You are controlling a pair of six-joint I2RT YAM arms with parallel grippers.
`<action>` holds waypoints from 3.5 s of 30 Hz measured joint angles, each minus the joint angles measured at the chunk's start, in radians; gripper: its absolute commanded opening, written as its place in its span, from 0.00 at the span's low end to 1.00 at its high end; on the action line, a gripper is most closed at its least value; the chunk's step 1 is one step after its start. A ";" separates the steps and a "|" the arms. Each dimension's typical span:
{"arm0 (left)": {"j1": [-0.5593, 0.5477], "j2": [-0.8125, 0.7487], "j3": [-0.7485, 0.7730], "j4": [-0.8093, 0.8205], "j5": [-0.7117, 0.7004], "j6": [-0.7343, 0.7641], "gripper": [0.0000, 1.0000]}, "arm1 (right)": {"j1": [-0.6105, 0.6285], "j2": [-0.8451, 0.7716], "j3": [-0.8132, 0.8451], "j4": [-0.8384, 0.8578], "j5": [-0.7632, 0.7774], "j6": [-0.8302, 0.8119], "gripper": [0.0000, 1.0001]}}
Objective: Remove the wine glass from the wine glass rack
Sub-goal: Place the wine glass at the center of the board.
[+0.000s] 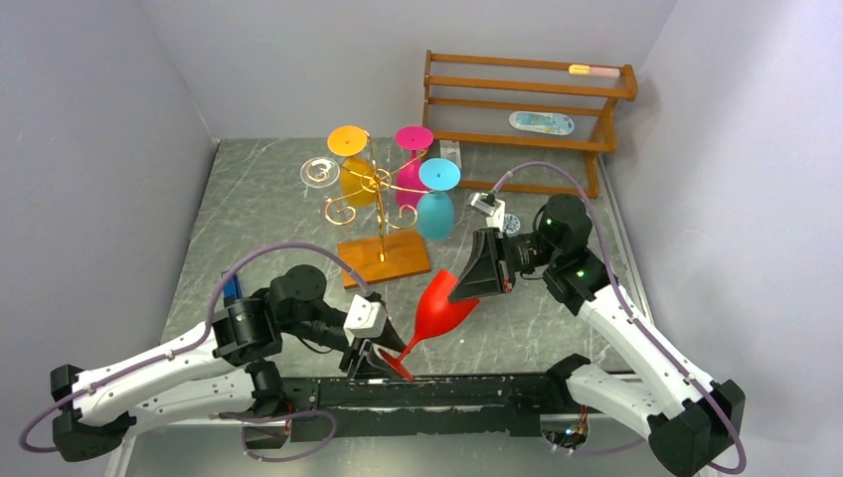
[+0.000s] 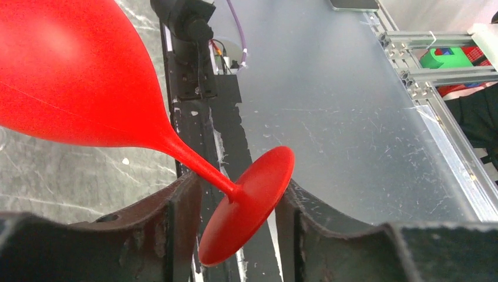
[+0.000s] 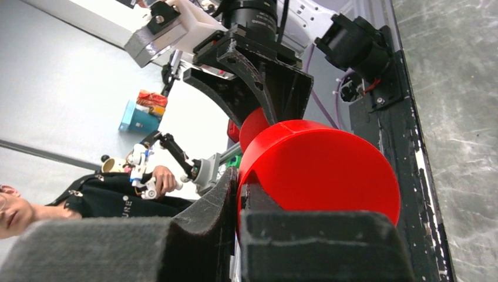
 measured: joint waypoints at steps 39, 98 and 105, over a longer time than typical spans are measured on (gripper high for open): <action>0.001 -0.262 -0.030 -0.112 -0.674 -0.291 0.97 | 0.004 0.086 0.177 -1.005 1.435 -0.526 0.00; 0.001 -0.176 0.219 -0.527 -1.221 -0.555 1.00 | -0.053 0.470 0.294 -0.762 1.664 -0.565 0.33; 0.001 -0.058 0.284 -0.554 -1.291 -0.602 1.00 | -0.053 0.455 0.355 -0.796 1.664 -0.559 0.53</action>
